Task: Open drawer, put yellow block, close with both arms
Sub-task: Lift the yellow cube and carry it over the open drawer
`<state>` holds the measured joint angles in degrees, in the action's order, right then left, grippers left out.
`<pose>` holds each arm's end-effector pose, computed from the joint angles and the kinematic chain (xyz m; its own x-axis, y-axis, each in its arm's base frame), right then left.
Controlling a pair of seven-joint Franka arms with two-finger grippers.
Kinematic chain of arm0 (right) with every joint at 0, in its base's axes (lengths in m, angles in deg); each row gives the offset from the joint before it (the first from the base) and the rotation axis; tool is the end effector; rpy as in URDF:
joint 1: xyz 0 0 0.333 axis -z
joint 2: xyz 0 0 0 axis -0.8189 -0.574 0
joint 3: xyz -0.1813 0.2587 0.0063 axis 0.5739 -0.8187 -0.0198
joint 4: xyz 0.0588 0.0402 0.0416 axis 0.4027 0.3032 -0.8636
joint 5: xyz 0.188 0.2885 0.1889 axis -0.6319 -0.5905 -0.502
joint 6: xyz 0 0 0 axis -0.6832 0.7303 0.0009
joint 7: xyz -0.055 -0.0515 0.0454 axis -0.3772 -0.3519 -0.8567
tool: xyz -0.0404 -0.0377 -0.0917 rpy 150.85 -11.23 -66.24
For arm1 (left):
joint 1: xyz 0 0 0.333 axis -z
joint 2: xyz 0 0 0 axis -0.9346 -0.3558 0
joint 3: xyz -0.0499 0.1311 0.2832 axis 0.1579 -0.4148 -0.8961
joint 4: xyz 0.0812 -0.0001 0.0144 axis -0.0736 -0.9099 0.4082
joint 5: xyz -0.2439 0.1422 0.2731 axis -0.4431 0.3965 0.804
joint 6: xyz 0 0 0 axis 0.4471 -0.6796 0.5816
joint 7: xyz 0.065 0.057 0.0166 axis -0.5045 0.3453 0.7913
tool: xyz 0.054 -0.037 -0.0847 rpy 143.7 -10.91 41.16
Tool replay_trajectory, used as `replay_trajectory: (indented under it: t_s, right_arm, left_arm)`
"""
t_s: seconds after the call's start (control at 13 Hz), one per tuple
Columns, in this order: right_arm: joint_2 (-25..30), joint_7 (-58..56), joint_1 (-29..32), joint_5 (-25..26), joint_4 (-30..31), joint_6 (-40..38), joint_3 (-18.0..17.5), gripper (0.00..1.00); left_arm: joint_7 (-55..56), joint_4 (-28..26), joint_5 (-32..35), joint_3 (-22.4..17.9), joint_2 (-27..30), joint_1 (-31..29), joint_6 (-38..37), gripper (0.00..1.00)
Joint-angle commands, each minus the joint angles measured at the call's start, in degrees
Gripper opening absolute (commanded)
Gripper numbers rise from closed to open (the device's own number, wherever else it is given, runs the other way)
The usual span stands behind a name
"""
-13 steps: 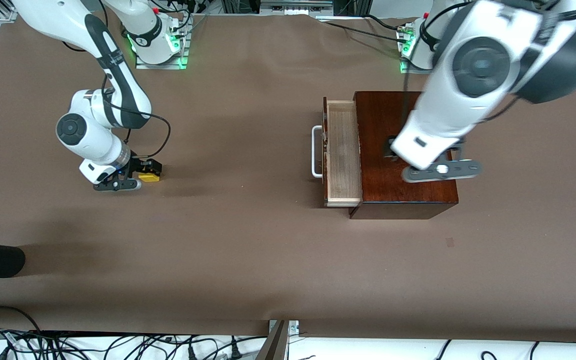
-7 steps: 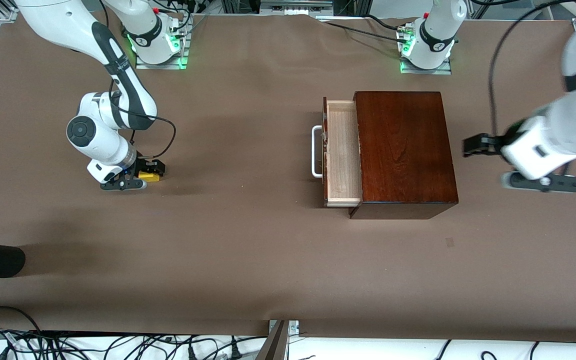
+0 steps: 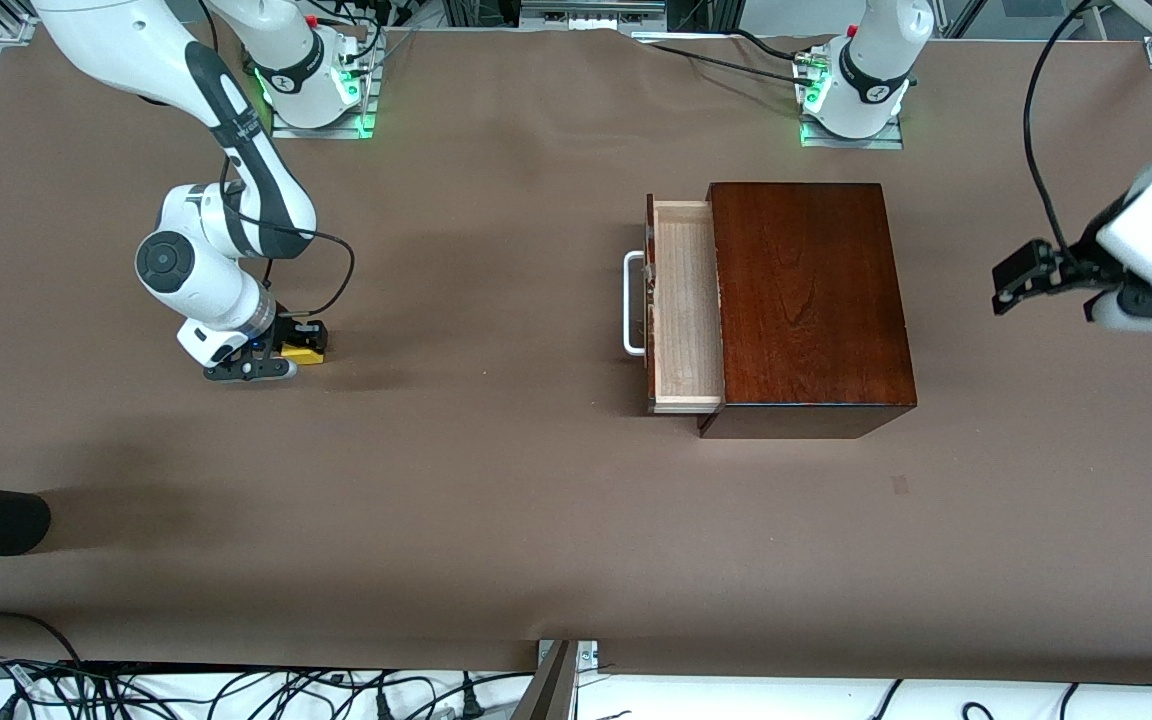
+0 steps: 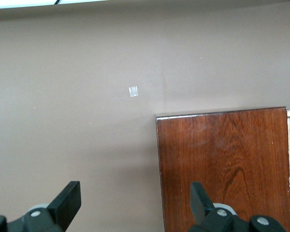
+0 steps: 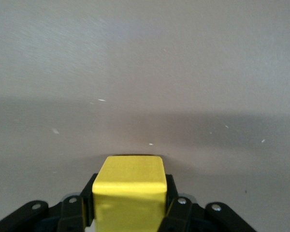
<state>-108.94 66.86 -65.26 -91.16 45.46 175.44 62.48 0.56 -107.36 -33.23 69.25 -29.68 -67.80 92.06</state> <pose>0.5402 0.0701 0.2105 0.9959 0.0869 -0.0239 0.0863 -0.9960 -0.0236 0.5819 -0.0348 0.6014 0.9966 -0.0590 0.0573 -0.0579 -0.9981 -0.0215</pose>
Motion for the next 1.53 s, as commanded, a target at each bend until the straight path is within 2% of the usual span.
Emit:
replay_trajectory:
  t_s: [0.0, 0.23, 0.46, 0.69, 0.84, 1.0, 1.07, 1.3, 1.46]
  right_arm:
    - [5.74, -4.38, -0.08, -0.81, -4.34, -9.21, -0.80, 0.00]
    - [5.84, -7.21, -0.17, -0.90, -15.23, -23.89, -1.58, 0.00]
    - [5.40, -6.34, -0.70, -0.90, -24.48, -33.48, -6.49, 0.00]
    - [5.23, -4.85, -1.22, -1.51, -27.04, -34.30, -11.86, 0.00]
    - [5.14, -4.67, -2.36, -5.55, -27.66, -33.60, -15.37, 0.00]
    - [3.82, -4.31, -7.87, -4.69, -30.72, -33.33, -15.57, 0.00]
    - [2.95, -3.97, -10.69, -3.81, -32.39, -33.42, -15.48, 0.00]
    - [-0.21, -1.06, -18.42, 3.29, -37.05, -33.60, -15.56, 0.00]
    - [-4.25, -0.11, -24.23, 6.90, -42.57, -34.03, -15.39, 0.00]
  left_arm:
    - [-0.91, -5.45, -0.25, -0.78, 3.95, -0.03, 1.83, 1.00]
    - [-0.39, -4.92, -0.42, -0.43, 3.69, -0.04, 0.60, 1.00]
    - [-0.39, -4.57, -0.42, -0.34, 3.60, -0.04, -0.10, 1.00]
    - [-0.39, -4.39, -0.42, -0.25, 3.60, -0.04, -0.19, 1.00]
    - [-0.39, -4.31, -0.42, -0.07, 3.60, 0.14, -0.19, 1.00]
    - [-0.39, -4.22, -0.42, 0.01, 3.60, 0.58, -0.28, 1.00]
    - [-0.31, -4.13, -0.34, 0.10, 3.60, 0.58, -0.89, 1.00]
    - [-0.30, -3.52, -0.33, 0.19, 3.60, 0.75, -1.25, 1.00]
    - [-0.30, -3.52, -0.33, 0.19, 3.51, 0.75, -1.25, 1.00]
